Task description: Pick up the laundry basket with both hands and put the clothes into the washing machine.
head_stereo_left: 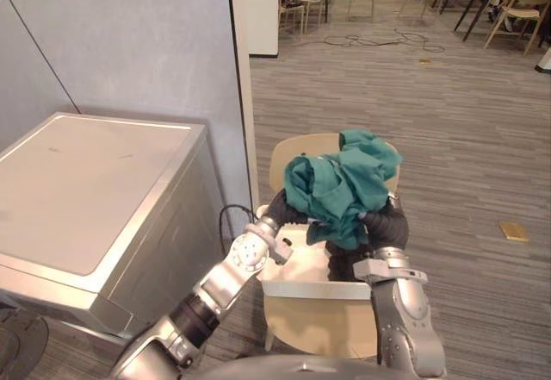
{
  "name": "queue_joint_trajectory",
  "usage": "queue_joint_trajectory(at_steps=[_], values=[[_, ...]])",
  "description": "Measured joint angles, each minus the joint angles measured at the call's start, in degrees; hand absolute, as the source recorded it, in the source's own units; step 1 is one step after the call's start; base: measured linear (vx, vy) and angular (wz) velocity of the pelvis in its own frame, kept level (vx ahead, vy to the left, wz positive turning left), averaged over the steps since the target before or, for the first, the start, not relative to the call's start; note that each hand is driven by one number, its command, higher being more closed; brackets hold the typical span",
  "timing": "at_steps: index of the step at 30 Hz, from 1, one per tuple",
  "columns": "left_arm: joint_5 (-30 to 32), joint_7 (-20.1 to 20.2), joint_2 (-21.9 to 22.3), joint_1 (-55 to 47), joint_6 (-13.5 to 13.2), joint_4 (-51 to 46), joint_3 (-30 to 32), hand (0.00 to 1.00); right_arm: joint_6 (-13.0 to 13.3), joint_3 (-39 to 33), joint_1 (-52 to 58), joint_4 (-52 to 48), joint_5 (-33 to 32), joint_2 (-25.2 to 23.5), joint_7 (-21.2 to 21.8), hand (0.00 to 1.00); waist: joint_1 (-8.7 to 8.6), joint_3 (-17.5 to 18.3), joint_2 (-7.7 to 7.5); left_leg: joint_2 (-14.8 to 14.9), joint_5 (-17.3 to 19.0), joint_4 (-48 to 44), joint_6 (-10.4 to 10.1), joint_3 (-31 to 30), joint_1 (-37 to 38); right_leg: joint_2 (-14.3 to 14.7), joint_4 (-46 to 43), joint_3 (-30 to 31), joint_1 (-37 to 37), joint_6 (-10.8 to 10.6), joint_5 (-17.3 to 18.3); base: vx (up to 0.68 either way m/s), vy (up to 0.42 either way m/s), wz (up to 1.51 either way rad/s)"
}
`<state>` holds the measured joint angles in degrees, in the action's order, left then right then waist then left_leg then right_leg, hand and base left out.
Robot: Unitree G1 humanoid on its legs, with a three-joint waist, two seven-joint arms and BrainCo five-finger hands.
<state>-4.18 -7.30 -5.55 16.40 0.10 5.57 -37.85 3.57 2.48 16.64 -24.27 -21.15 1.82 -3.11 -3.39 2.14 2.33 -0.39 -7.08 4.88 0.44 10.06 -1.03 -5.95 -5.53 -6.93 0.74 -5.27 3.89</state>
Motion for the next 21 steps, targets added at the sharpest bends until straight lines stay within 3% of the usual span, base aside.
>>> queue_joint_trajectory(at_steps=[1,2,21], values=[[0.0,0.0,0.0,0.2,0.0,0.0,-0.3,0.00,0.0,0.1,0.1,0.0,0.0,0.0,0.0,1.00,-0.02,0.0,-0.01,0.0,0.0,0.0,0.0,0.0,0.0,0.0,0.0,0.0,0.0,0.0,0.0,0.00,0.000,0.00],[0.0,0.1,0.0,0.6,0.0,0.1,-0.7,1.00,0.0,0.3,0.1,0.0,-0.1,0.1,0.0,1.00,-0.04,0.0,-0.04,-0.1,0.0,0.0,0.0,0.0,0.0,-0.1,0.0,0.0,0.0,0.0,0.0,0.00,0.000,0.00],[-0.1,0.1,-0.2,4.9,0.0,1.8,-6.0,1.00,1.7,0.8,1.1,0.1,-2.1,3.4,0.0,1.00,-0.31,0.1,-1.22,-0.6,0.0,0.0,0.0,-0.5,-0.2,-0.8,-0.1,-0.3,0.0,-0.2,0.0,0.00,0.000,0.00]])
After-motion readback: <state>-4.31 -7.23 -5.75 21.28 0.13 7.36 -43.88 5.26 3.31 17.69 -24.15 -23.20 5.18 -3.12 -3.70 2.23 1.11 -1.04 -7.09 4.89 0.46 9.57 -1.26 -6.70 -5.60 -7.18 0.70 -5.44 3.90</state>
